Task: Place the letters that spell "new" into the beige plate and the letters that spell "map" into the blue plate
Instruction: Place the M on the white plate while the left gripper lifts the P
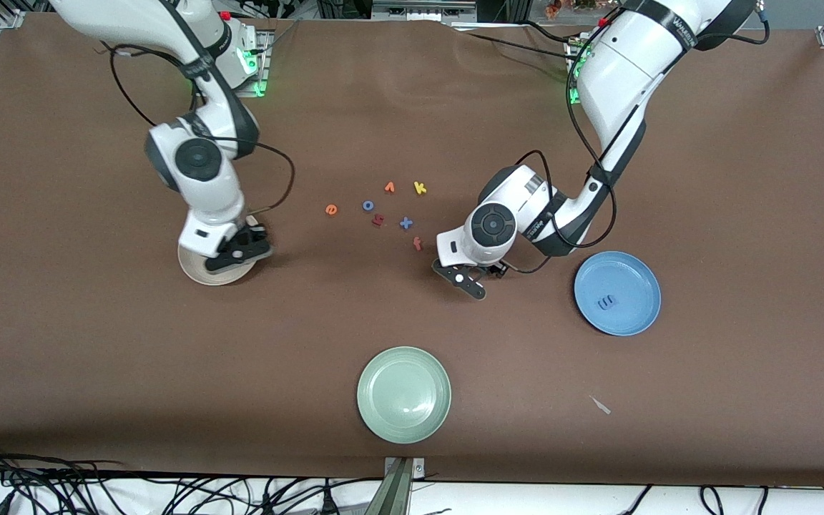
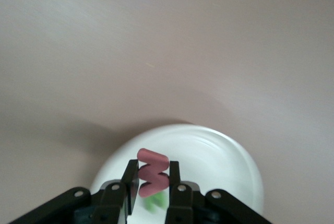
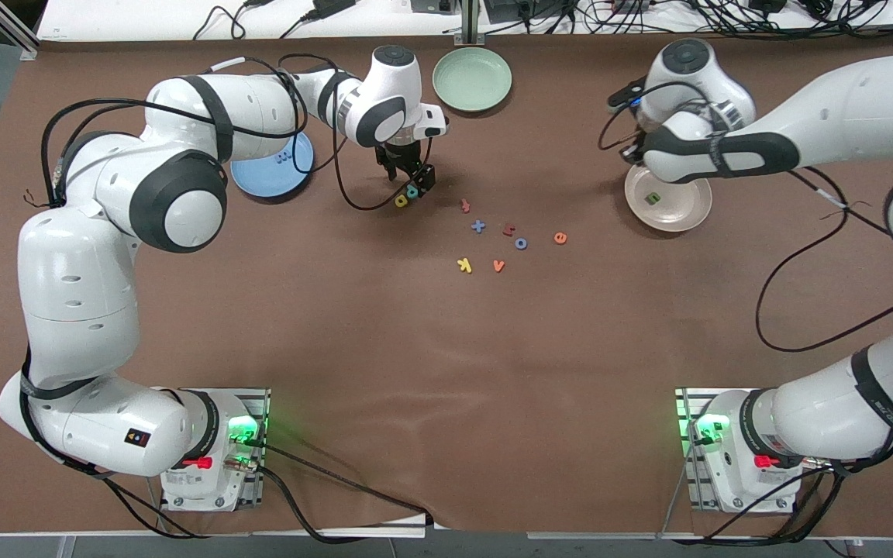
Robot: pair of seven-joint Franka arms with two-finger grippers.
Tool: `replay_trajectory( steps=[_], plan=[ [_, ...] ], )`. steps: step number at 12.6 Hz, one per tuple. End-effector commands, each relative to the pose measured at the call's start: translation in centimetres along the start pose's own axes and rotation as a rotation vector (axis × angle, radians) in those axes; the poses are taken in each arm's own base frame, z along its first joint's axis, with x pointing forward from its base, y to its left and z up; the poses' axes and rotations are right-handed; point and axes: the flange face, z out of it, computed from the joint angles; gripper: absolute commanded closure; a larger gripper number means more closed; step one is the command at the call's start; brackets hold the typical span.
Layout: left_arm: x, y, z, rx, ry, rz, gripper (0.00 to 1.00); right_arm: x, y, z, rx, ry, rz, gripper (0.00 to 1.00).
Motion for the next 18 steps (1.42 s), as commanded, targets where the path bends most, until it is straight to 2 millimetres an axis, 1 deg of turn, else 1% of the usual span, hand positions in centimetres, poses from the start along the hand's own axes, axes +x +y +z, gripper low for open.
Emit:
replay_trajectory(
  steps=[1, 2, 3, 4, 5, 6, 7, 8, 10, 11, 12, 13, 14, 15, 16, 17, 18],
  plan=[
    [0.0, 0.4, 0.0, 0.013, 0.027, 0.007, 0.17, -4.6, 1.8, 2.1, 0.003, -0.056, -0.016, 0.73],
    [-0.1, 0.4, 0.2, 0.012, 0.029, 0.006, 0.23, -6.5, 1.5, 4.1, 0.030, -0.037, -0.009, 0.65],
    [0.0, 0.5, 0.2, 0.013, 0.032, 0.008, 0.31, -7.8, 0.8, 5.3, 0.056, -0.005, 0.006, 0.61],
    [0.0, 0.4, 0.1, 0.014, 0.035, 0.015, 0.38, -8.0, 0.8, 5.4, 0.060, -0.001, 0.015, 0.45],
    [0.0, 0.3, 0.3, 0.020, 0.033, 0.021, 0.40, -8.0, 0.7, 5.4, 0.060, -0.002, 0.038, 0.31],
    [0.0, 0.3, 0.6, 0.026, 0.030, 0.025, 0.41, -7.9, 0.6, 5.4, 0.060, -0.002, 0.070, 0.29],
    [-0.1, 0.3, 0.7, 0.026, 0.029, 0.025, 0.49, -7.7, 0.3, 5.1, 0.060, 0.002, 0.104, 0.28],
    [-0.1, 0.4, 0.9, 0.026, 0.028, 0.027, 0.49, -7.1, -1.4, 4.4, 0.066, 0.005, 0.138, 0.28],
    [0.2, 0.6, 1.2, 0.022, 0.047, 0.025, 0.50, -5.8, -5.5, 3.4, 0.092, -0.009, 0.247, 0.28],
    [0.2, 0.5, 1.3, 0.021, 0.049, 0.031, 0.60, -5.4, -7.3, 2.8, 0.111, -0.005, 0.294, 0.28],
    [0.2, 0.5, 1.3, 0.026, 0.050, 0.031, 0.71, -5.1, -9.0, 2.4, 0.129, -0.007, 0.345, 0.28],
    [0.2, 0.4, 1.2, 0.026, 0.051, 0.032, 0.87, -4.9, -11.3, 1.7, 0.146, -0.006, 0.395, 0.28],
    [0.2, 0.4, 1.3, 0.026, 0.049, 0.026, 0.98, -4.8, -13.7, 1.4, 0.161, -0.009, 0.446, 0.28],
    [0.3, -0.2, 0.6, 0.028, 0.054, 0.027, 1.00, -4.7, -16.2, 1.6, 0.179, -0.012, 0.458, 0.28],
    [0.5, -0.7, -0.6, 0.031, 0.066, 0.020, 1.00, -4.5, -17.7, 1.7, 0.202, -0.005, 0.481, 0.28],
    [0.3, -1.6, -2.7, 0.045, 0.053, 0.006, 1.00, -4.4, -18.8, 1.9, 0.222, 0.002, 0.497, 0.28],
    [0.1, -3.2, -5.4, 0.061, 0.034, -0.016, 1.00, -4.0, -19.0, 1.9, 0.231, 0.004, 0.516, 0.28]
  ],
)
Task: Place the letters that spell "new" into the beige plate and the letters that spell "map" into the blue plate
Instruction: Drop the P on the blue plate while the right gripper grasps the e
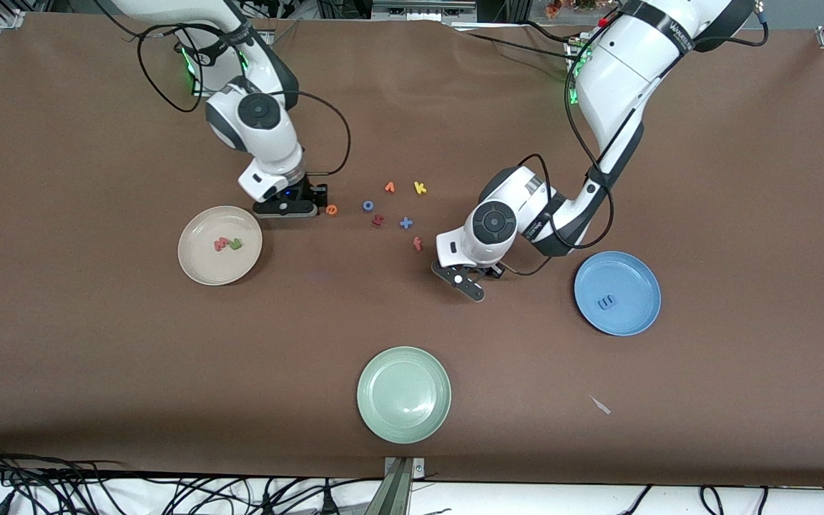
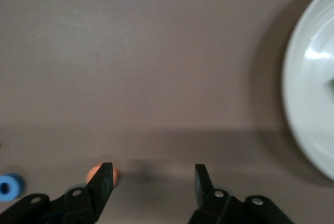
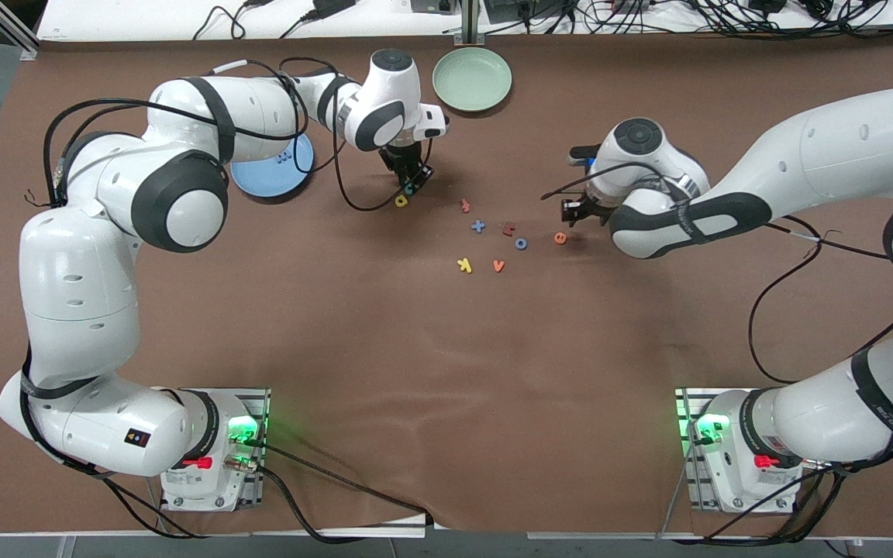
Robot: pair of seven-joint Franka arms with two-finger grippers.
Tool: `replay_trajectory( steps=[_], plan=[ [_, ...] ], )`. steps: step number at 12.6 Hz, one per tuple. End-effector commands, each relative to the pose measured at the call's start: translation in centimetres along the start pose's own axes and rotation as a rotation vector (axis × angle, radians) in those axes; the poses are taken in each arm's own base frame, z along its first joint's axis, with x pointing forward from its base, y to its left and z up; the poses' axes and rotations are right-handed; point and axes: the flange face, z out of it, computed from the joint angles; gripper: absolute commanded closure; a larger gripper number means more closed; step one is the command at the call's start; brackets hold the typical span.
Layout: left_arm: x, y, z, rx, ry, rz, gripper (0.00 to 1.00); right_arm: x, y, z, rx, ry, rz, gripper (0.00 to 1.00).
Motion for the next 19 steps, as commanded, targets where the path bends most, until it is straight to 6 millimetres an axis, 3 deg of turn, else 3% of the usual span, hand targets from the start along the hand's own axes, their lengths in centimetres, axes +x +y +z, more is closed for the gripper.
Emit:
replay_trajectory(
  steps=[1, 2, 3, 5, 6, 7, 8, 9, 10, 11, 13, 15, 16, 19],
  plan=[
    [-0.6, -4.4, -6.8, 0.058, -0.040, -0.018, 1.00, 1.1, -1.4, 0.8, 0.040, -0.002, 0.071, 0.28],
    [-1.2, -7.1, -8.0, 0.059, -0.058, -0.003, 1.00, 0.5, -2.4, 1.0, 0.043, -0.007, 0.071, 0.28],
    [-2.1, -11.1, -8.5, 0.051, -0.067, 0.021, 1.00, 0.1, -2.8, 1.5, 0.045, -0.014, 0.069, 0.28],
    [-4.3, -18.8, -8.6, 0.022, -0.080, 0.123, 1.00, -0.1, -3.1, 2.2, 0.067, -0.017, 0.072, 0.28],
    [-5.4, -21.6, -8.2, 0.008, -0.088, 0.175, 1.00, -0.6, -3.6, 2.6, 0.069, -0.027, 0.063, 0.28],
    [-6.3, -23.8, -7.5, -0.008, -0.096, 0.214, 1.00, -0.8, -3.7, 2.9, 0.068, -0.032, 0.060, 0.29],
    [-7.0, -24.9, -6.7, -0.017, -0.101, 0.236, 0.97, -0.9, -3.8, 3.1, 0.071, -0.033, 0.056, 0.29],
    [-7.3, -25.6, -6.0, -0.025, -0.108, 0.243, 0.88, -1.1, -3.8, 3.6, 0.068, -0.037, 0.040, 0.30],
    [-7.7, -25.6, -5.5, -0.032, -0.120, 0.240, 0.56, -1.1, -4.0, 3.7, 0.064, -0.031, 0.015, 0.35],
    [-7.7, -25.6, -5.8, -0.031, -0.121, 0.231, 0.01, -1.1, -3.9, 3.7, 0.061, -0.029, 0.009, 0.41],
    [-7.1, -24.4, -7.0, -0.026, -0.106, 0.229, 0.00, -0.9, -3.5, 3.9, 0.050, -0.017, -0.022, 0.56],
    [-5.8, -20.2, -8.5, -0.033, -0.109, 0.140, 0.00, -0.1, -2.8, 3.6, 0.041, -0.001, -0.034, 0.78],
    [-5.1, -17.2, -9.0, -0.042, -0.114, 0.069, 0.00, 0.4, -2.6, 3.0, 0.038, 0.014, -0.043, 0.85],
    [-3.3, -9.3, -8.7, -0.048, -0.115, -0.113, 0.00, 3.5, 1.2, 0.3, -0.043, 0.052, -0.154, 0.85]
  ],
)
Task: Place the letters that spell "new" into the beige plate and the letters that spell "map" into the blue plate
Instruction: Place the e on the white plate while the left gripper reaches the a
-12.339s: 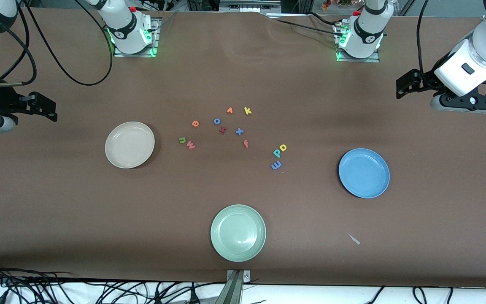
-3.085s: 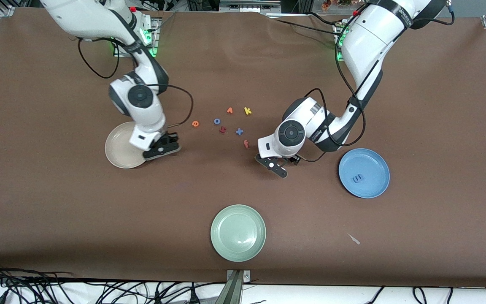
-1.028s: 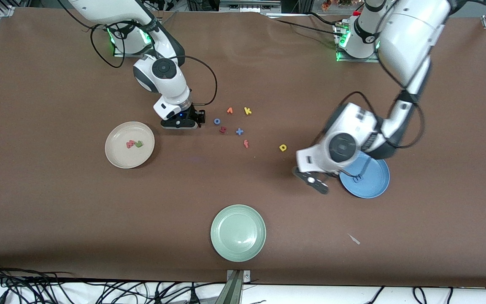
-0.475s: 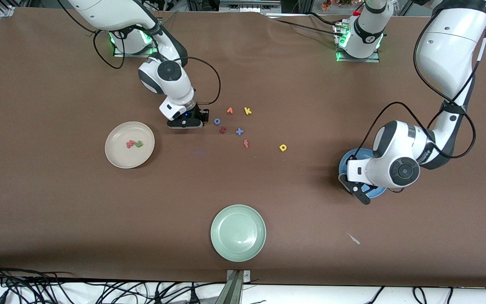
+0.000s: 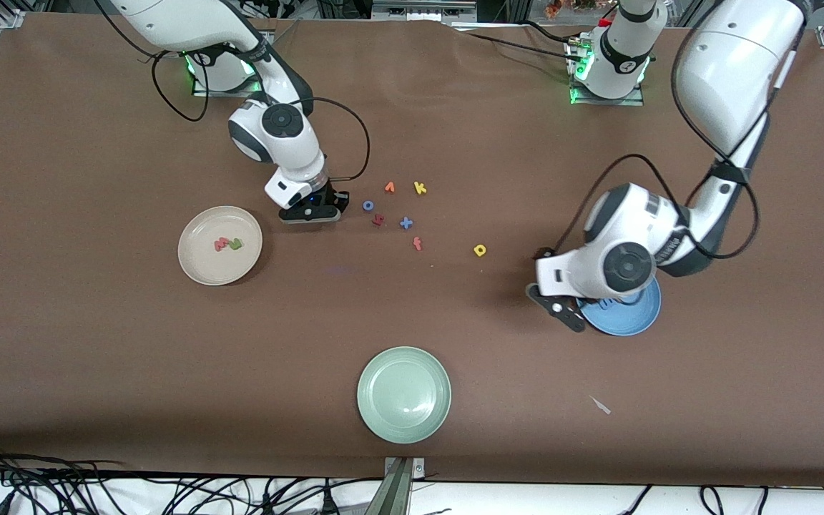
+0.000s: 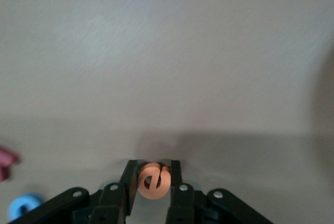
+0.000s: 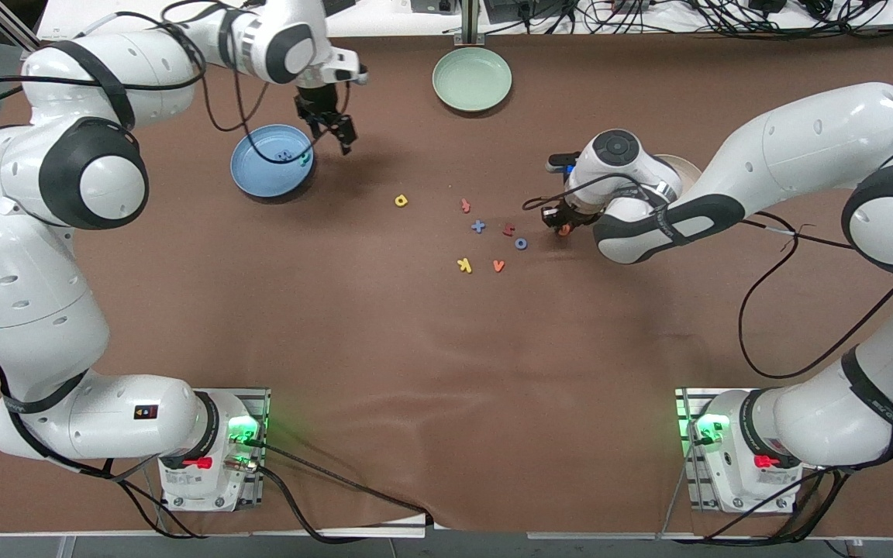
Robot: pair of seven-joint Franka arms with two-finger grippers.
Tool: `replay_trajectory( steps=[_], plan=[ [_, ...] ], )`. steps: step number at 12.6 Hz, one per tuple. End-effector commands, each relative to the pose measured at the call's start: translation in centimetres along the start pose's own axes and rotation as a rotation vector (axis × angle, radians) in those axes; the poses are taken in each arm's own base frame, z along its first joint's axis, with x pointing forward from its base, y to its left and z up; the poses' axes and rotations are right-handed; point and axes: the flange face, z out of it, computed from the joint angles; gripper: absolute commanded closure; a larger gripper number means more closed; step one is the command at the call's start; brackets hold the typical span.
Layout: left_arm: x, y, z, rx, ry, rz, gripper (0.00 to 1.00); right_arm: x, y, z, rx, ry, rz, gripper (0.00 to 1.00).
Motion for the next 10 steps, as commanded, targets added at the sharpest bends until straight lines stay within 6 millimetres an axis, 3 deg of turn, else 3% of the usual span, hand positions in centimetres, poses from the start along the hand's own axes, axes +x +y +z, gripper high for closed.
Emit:
replay_trajectory(
  steps=[1, 3, 5, 7, 8, 10],
  plan=[
    [0.7, 5.7, 0.7, 0.015, -0.020, -0.131, 0.00, 2.8, 4.6, -3.4, -0.100, 0.022, -0.142, 0.85],
    [1.4, 8.3, 3.0, 0.007, 0.000, -0.172, 0.00, 5.7, 12.2, -4.9, -0.149, 0.019, -0.298, 0.85],
    [1.3, 10.6, 5.3, 0.013, 0.022, -0.182, 0.01, 6.9, 17.5, -5.3, -0.171, -0.006, -0.378, 0.83],
    [1.0, 11.7, 6.9, 0.019, 0.049, -0.166, 0.02, 6.5, 20.0, -4.6, -0.179, -0.044, -0.363, 0.81],
    [0.9, 11.8, 7.4, 0.046, 0.057, -0.142, 0.03, 5.9, 21.0, -4.1, -0.183, -0.062, -0.346, 0.68],
    [0.2, 12.3, 9.4, 0.050, 0.077, -0.117, 0.06, 5.8, 21.5, -4.0, -0.186, -0.068, -0.341, 0.62]
  ],
)
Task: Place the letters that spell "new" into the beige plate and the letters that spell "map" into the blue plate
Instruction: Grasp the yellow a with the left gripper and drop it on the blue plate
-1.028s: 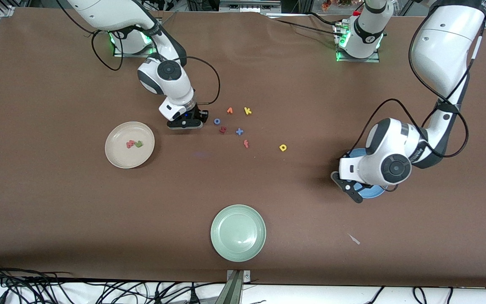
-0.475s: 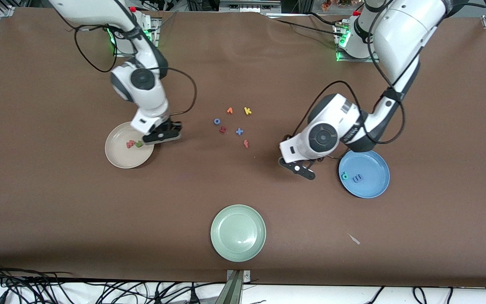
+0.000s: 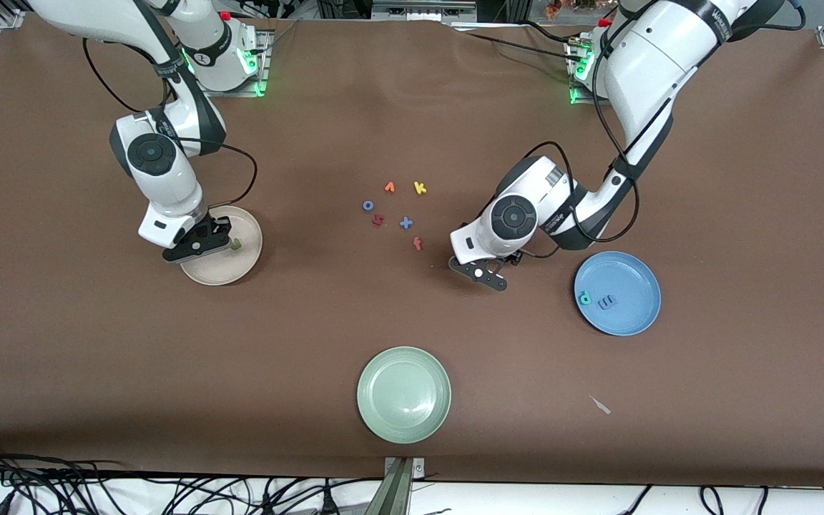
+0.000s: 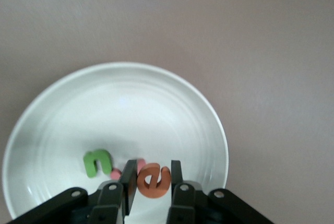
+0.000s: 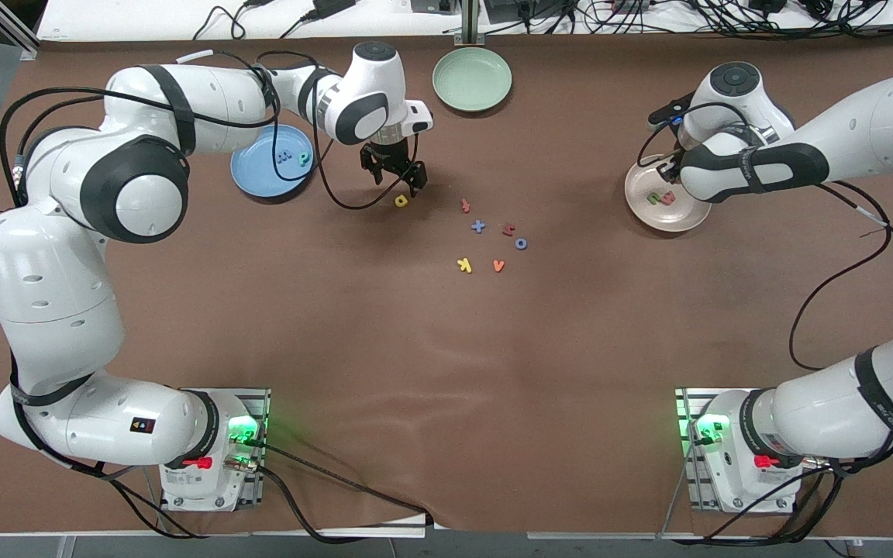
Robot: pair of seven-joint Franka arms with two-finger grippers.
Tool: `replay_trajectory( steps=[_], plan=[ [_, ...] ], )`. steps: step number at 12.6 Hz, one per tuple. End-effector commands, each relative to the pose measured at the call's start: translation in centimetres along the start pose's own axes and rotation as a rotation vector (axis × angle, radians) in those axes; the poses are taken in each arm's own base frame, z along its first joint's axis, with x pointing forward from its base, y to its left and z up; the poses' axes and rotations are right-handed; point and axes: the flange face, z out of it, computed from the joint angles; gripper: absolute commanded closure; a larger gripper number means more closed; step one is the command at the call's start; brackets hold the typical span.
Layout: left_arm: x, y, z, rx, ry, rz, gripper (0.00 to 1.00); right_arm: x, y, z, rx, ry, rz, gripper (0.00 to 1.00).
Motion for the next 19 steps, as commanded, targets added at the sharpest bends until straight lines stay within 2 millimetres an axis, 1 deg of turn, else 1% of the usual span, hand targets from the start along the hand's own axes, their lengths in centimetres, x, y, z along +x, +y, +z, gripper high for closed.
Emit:
replay_trajectory(
  steps=[1, 2, 3, 4, 5, 6, 7, 8, 9, 11, 12, 13, 14, 15, 16, 17, 18, 19],
  plan=[
    [-1.2, 0.4, 1.8, 0.016, 0.048, 0.017, 0.08, -0.5, -0.2, -0.4, 0.004, -0.008, -0.007, 0.52],
    [-1.3, 0.5, 1.9, 0.013, 0.053, 0.020, 0.11, -0.4, -0.1, -0.6, 0.003, -0.004, -0.008, 0.43],
    [-1.3, 0.5, 2.0, 0.021, 0.054, 0.026, 0.21, -0.3, 0.0, -1.0, -0.001, 0.001, -0.014, 0.32],
    [-1.4, 0.6, 2.1, 0.028, 0.055, 0.035, 0.27, -0.2, 0.3, -1.4, -0.005, -0.001, -0.011, 0.19],
    [-1.5, 0.6, 2.5, 0.043, 0.054, 0.050, 0.34, 0.2, 0.8, -2.4, 0.003, -0.016, 0.034, 0.03],
    [-1.5, 0.4, 2.5, 0.051, 0.056, 0.056, 0.49, 1.1, 1.2, -3.8, 0.057, -0.041, 0.127, 0.01],
    [-1.5, 0.5, 2.4, 0.053, 0.058, 0.058, 0.62, 2.4, 1.0, -5.6, 0.087, -0.062, 0.160, 0.01],
    [-1.5, 0.6, 2.4, 0.052, 0.059, 0.059, 0.76, 3.7, 1.3, -7.5, 0.086, -0.079, 0.168, 0.01],
    [-1.4, 0.6, 2.4, 0.052, 0.064, 0.062, 0.84, 4.6, 2.1, -9.8, 0.087, -0.103, 0.187, 0.01],
    [-1.4, 0.6, 2.3, 0.051, 0.065, 0.061, 0.91, 6.2, 3.7, -14.9, 0.125, -0.150, 0.235, 0.01],
    [-1.3, 0.2, 2.1, 0.052, 0.066, 0.056, 0.92, 6.8, 4.4, -17.7, 0.154, -0.173, 0.249, 0.01],
    [-1.1, -0.4, 1.1, 0.059, 0.072, 0.051, 0.94, 7.3, 4.8, -20.5, 0.217, -0.185, 0.250, 0.01],
    [-1.0, -1.5, -1.0, 0.077, 0.078, 0.038, 0.96, 7.5, 5.2, -23.3, 0.263, -0.184, 0.233, 0.01],
    [-1.0, -3.3, -3.5, 0.104, 0.070, 0.028, 0.99, 7.2, 6.1, -25.4, 0.270, -0.188, 0.223, 0.01],
    [-1.2, -6.2, -6.1, 0.130, 0.051, 0.029, 1.00, 6.5, 7.1, -27.3, 0.269, -0.186, 0.212, 0.01],
    [-1.9, -9.8, -8.4, 0.149, 0.033, 0.040, 1.00, 5.4, 8.7, -28.6, 0.267, -0.174, 0.203, 0.01],
    [-2.6, -13.7, -10.4, 0.151, 0.032, 0.057, 1.00, 4.4, 10.3, -29.5, 0.266, -0.161, 0.198, 0.01],
    [-3.7, -17.5, -11.4, 0.152, 0.002, 0.089, 1.00, 3.5, 11.7, -30.6, 0.265, -0.153, 0.202, 0.01]
  ],
)
